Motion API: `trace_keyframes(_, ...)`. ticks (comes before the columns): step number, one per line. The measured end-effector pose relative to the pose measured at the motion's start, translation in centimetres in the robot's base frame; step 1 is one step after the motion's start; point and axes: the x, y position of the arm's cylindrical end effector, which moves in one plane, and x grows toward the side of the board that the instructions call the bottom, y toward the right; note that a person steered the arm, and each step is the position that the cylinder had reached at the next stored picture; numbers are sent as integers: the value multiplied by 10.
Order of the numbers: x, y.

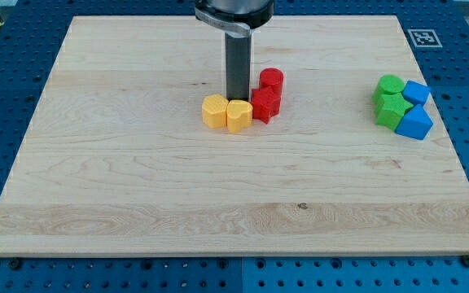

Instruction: Push the red circle to the top of the red star

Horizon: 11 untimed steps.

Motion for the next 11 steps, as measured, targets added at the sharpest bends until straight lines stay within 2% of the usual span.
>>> trace_keyframes(2,30,56)
trace_keyframes(3,30,64)
trace_keyframes(5,-21,3)
trace_keyframes(6,-32,3)
trace_keyframes(11,-32,39)
